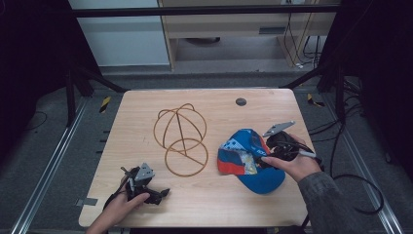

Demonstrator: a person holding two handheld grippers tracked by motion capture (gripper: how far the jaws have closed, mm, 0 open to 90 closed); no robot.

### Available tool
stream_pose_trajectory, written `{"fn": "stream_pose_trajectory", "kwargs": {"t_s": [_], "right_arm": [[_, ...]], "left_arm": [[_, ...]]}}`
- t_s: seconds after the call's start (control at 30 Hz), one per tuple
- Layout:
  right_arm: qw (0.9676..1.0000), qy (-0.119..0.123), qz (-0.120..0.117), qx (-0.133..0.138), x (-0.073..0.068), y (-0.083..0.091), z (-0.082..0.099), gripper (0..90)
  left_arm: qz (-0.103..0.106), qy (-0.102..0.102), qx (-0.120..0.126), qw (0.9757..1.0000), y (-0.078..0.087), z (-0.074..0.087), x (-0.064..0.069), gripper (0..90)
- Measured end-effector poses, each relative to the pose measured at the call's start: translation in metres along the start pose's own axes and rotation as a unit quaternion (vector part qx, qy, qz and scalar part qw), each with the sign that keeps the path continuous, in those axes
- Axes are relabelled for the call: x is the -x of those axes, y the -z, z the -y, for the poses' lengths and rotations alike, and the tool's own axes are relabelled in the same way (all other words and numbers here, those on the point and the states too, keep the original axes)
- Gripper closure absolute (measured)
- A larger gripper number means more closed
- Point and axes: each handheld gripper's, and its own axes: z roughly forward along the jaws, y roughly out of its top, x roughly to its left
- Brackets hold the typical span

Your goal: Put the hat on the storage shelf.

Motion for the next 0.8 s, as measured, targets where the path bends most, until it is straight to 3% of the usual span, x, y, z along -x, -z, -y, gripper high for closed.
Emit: {"fn": "stream_pose_trajectory", "kwargs": {"t_s": [0.33,0.63,0.8], "right_arm": [[0.9985,-0.008,-0.035,-0.042,0.01,-0.02,-0.007,18.3],[0.9977,-0.02,-0.046,-0.047,0.014,-0.034,-0.013,28.5],[0.9976,-0.018,-0.05,-0.045,0.008,-0.039,-0.017,34.0]], "left_arm": [[0.001,-0.001,0.001,1.0,0.0,0.0,0.0,0.0],[0.0,-0.001,-0.001,1.0,-0.001,-0.001,0.0,0.0],[0.0,-0.001,0.0,1.0,-0.001,-0.001,0.0,0.0]]}}
